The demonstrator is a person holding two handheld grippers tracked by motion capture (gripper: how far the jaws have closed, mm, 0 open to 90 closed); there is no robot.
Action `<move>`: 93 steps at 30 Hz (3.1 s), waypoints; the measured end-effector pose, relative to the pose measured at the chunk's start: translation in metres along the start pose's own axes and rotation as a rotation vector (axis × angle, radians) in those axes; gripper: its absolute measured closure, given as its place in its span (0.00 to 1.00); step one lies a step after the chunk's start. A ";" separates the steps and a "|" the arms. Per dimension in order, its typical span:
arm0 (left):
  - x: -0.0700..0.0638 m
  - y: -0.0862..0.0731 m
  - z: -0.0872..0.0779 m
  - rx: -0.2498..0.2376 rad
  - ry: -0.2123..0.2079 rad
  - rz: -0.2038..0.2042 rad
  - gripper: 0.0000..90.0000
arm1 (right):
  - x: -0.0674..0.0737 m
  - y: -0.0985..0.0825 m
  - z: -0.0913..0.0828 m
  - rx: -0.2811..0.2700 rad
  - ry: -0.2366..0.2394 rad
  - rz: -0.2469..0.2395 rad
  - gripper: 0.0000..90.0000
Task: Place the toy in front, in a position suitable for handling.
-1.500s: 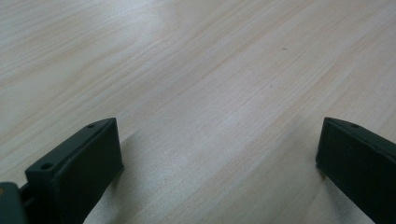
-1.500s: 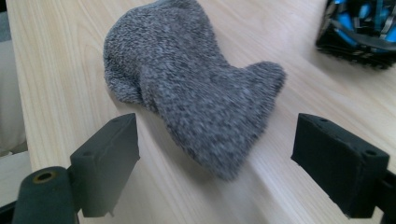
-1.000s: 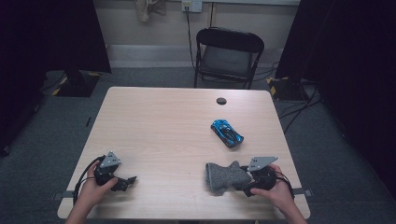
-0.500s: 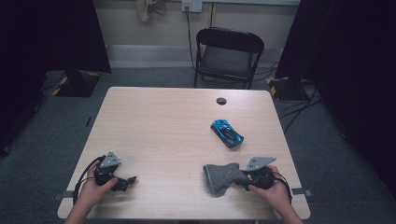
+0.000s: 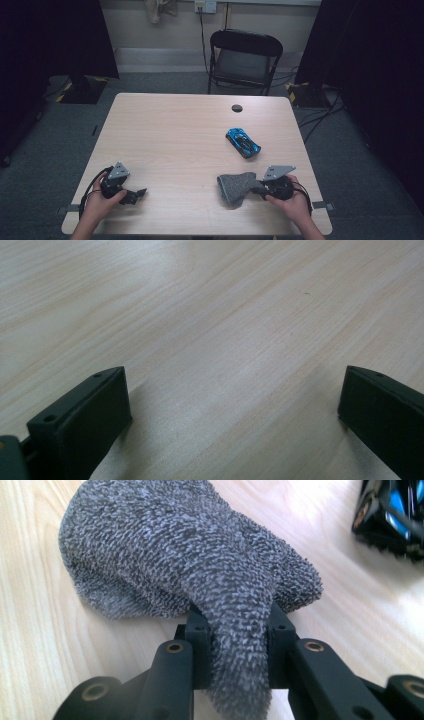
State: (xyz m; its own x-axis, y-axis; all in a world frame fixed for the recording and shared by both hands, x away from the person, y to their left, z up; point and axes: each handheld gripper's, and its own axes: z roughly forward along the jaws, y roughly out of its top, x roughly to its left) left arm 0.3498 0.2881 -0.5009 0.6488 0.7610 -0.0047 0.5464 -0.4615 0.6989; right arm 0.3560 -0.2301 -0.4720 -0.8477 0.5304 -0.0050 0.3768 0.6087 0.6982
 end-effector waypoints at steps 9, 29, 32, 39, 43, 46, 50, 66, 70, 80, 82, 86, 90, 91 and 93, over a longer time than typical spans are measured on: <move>-0.003 0.006 0.003 0.010 -0.012 0.018 0.02 | -0.002 0.037 0.009 -0.024 0.018 -0.031 0.79; -0.005 0.014 0.006 0.008 -0.041 0.058 0.17 | 0.040 0.131 0.117 -0.011 0.173 -0.207 0.78; -0.004 0.015 0.006 0.012 -0.038 0.068 0.17 | 0.043 0.138 0.125 -0.012 0.175 -0.199 0.78; -0.003 0.013 0.005 0.004 -0.049 0.055 0.17 | 0.056 0.154 0.155 0.024 0.212 -0.214 0.77; -0.003 0.012 0.005 -0.002 -0.050 0.049 0.17 | 0.060 0.156 0.162 0.016 0.226 -0.205 0.68; -0.003 0.011 0.005 -0.006 -0.052 0.052 0.17 | 0.061 0.156 0.159 0.043 0.223 -0.203 0.50; -0.002 0.012 0.004 0.002 -0.046 0.065 0.17 | 0.054 0.153 0.149 0.041 0.213 -0.157 0.34; -0.004 0.016 -0.003 0.035 -0.034 0.108 0.18 | 0.009 0.062 0.075 0.055 0.116 -0.037 0.22; -0.005 0.018 -0.004 0.026 -0.048 0.099 0.18 | 0.002 0.032 0.059 0.028 0.060 0.015 0.21; -0.009 0.022 -0.007 0.038 -0.099 0.136 0.18 | 0.002 0.008 0.049 -0.055 0.003 0.024 0.19; -0.009 0.023 -0.011 0.026 -0.107 0.137 0.18 | 0.002 0.008 0.049 -0.056 0.003 0.024 0.19; -0.008 0.026 -0.019 0.012 -0.109 0.139 0.18 | 0.002 0.008 0.049 -0.055 0.004 0.025 0.19; -0.013 0.034 -0.026 -0.004 -0.124 0.124 0.18 | 0.002 0.008 0.049 -0.055 0.004 0.024 0.19; -0.015 0.038 -0.028 -0.008 -0.133 0.127 0.18 | 0.002 0.008 0.049 -0.055 0.004 0.024 0.19; -0.023 0.047 -0.029 -0.024 -0.143 0.141 0.18 | 0.002 0.008 0.049 -0.056 0.003 0.025 0.19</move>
State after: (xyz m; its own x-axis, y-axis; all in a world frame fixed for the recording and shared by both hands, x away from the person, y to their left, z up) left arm 0.3453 0.2621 -0.4465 0.7875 0.6162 -0.0061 0.4334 -0.5468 0.7164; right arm 0.3759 -0.1956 -0.5011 -0.8396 0.5429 0.0148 0.3762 0.5617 0.7369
